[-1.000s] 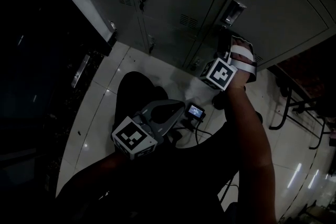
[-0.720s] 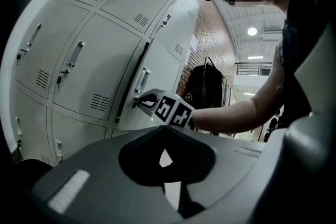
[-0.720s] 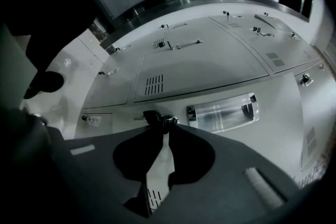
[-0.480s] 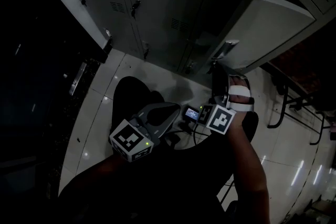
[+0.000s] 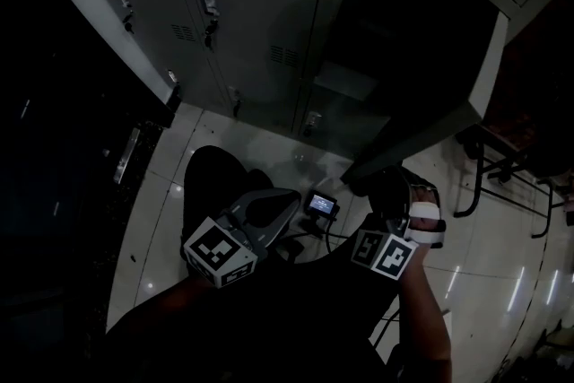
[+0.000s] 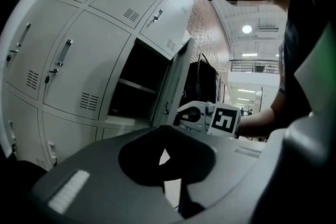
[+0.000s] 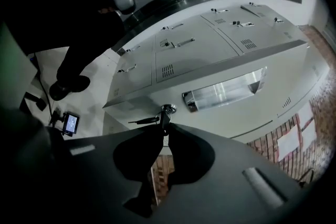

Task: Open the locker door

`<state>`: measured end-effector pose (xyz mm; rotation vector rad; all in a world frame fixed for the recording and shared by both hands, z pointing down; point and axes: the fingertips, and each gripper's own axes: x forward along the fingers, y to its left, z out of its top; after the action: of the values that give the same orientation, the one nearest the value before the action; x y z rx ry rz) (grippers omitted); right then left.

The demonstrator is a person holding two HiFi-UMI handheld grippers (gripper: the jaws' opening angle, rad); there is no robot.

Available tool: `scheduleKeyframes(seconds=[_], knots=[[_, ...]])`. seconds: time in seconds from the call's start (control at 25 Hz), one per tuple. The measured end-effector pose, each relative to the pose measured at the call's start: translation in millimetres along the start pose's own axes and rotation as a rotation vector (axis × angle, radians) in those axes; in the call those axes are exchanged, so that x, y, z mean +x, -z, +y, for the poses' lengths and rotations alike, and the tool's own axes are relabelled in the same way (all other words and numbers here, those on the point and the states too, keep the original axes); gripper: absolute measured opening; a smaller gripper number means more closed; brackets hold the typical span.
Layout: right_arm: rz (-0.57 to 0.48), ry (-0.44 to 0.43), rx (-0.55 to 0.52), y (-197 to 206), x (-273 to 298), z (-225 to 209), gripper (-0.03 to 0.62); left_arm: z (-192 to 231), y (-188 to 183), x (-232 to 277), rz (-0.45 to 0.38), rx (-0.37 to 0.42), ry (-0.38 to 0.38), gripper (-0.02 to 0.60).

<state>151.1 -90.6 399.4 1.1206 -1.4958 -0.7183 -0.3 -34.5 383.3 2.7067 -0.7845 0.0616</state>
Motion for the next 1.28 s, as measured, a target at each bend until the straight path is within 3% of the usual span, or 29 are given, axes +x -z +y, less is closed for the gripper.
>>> scheduleKeyframes(seconds=[0.64, 0.96, 1.28], knots=[[0.205, 0.034, 0.116, 88, -24, -11, 0.032, -11, 3, 8, 0.018, 0.007, 0.033, 0.012], [0.222, 0.024, 0.189, 102, -32, -14, 0.047, -15, 1, 10, 0.025, 0.021, 0.041, 0.012], [0.107, -0.090, 0.517, 89, -70, -17, 0.054, -16, 4, 11, 0.031, 0.017, 0.042, 0.012]])
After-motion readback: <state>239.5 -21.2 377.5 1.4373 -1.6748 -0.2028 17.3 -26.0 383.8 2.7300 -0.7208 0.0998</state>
